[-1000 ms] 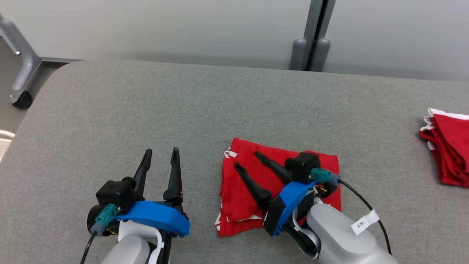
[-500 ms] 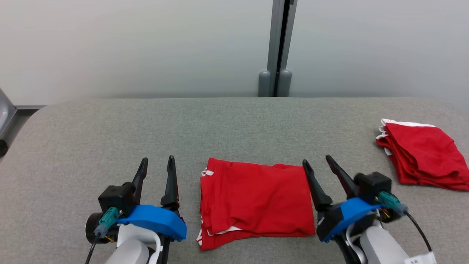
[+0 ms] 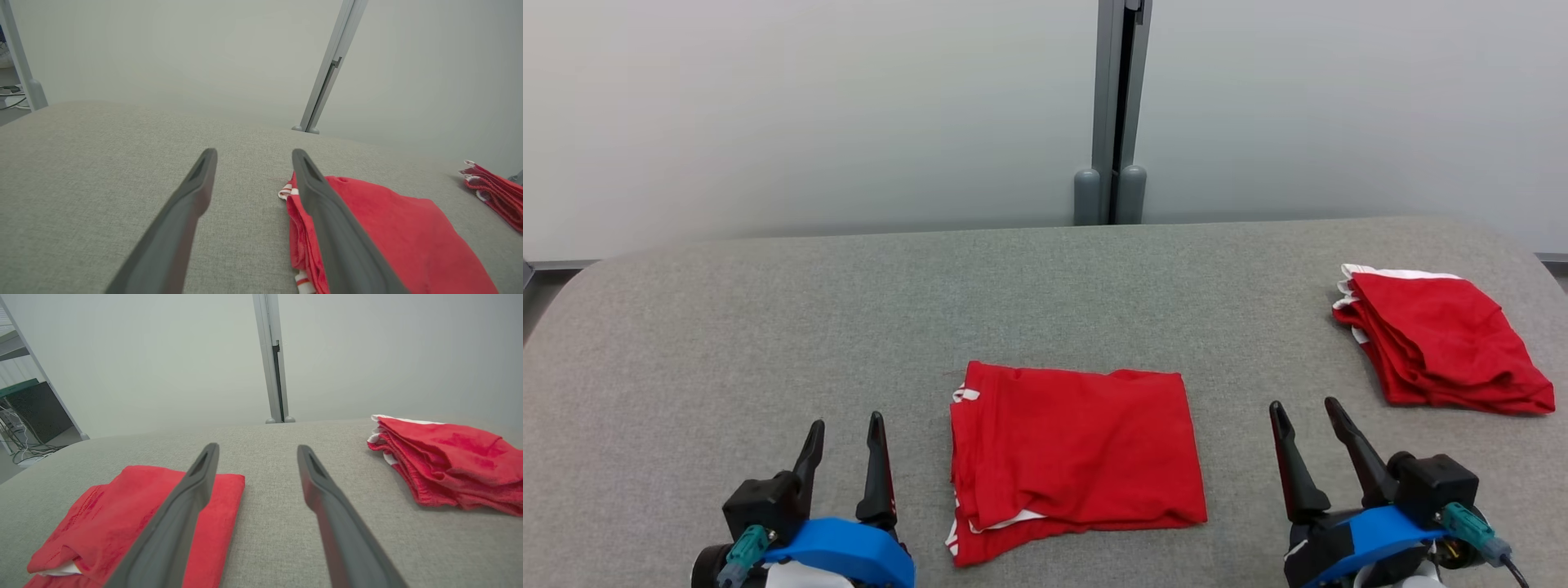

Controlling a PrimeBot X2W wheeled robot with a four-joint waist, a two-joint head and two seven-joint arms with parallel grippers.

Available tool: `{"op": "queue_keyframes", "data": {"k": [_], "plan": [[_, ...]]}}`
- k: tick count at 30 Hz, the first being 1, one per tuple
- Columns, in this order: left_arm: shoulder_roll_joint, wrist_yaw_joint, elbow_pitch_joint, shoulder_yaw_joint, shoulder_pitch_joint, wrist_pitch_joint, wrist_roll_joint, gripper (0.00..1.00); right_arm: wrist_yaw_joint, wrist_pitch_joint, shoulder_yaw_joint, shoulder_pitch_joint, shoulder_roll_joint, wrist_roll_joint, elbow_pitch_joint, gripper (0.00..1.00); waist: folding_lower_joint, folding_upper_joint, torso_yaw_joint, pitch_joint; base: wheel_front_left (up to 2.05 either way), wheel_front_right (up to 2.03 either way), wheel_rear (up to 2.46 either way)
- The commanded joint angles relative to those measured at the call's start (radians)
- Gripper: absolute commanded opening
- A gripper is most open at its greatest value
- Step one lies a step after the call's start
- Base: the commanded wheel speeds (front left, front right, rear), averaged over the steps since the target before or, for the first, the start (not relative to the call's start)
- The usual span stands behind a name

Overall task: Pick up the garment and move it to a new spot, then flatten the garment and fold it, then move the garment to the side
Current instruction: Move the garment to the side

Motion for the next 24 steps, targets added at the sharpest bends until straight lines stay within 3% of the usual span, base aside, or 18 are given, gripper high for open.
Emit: {"op": "queue_keyframes", "data": {"k": [1,24], "plan": [[-0.006,-0.007,0.002,0.010,0.009,-0.004,0.012,1.00,0.000,0.004,-0.007,0.027,-0.001,0.005,-0.012,1.00,0.0001,0.0001,-0.001,-0.002,0.00,0.00,0.00],[-0.030,-0.042,0.030,0.044,0.025,-0.004,0.061,1.00,0.000,0.037,-0.018,0.046,-0.001,-0.011,-0.034,1.00,0.0001,0.0001,0.015,-0.016,0.00,0.00,0.00]]}}
